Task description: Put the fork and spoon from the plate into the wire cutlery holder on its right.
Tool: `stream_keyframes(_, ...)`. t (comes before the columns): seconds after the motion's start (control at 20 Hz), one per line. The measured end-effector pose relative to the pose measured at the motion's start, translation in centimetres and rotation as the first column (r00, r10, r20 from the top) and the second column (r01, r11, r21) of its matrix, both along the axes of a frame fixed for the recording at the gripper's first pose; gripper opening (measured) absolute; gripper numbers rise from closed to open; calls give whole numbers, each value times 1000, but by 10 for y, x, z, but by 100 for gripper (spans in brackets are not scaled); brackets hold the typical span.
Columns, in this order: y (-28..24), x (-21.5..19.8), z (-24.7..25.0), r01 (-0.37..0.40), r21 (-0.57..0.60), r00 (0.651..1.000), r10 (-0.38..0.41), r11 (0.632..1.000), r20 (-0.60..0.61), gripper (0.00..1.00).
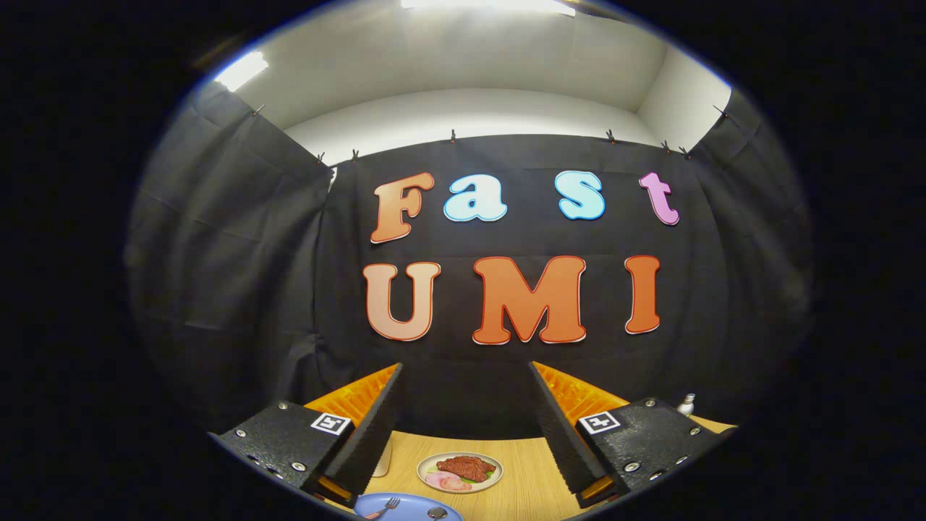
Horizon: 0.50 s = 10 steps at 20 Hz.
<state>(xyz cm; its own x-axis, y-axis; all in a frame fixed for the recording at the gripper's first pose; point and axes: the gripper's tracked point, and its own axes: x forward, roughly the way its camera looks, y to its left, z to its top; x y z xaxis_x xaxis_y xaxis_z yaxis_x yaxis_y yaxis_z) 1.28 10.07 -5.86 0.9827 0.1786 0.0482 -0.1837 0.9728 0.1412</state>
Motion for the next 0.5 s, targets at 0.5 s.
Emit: stream_keyframes(0.5, 55, -1, -122, -9, -126, 949, -31, 992, -314, 98)
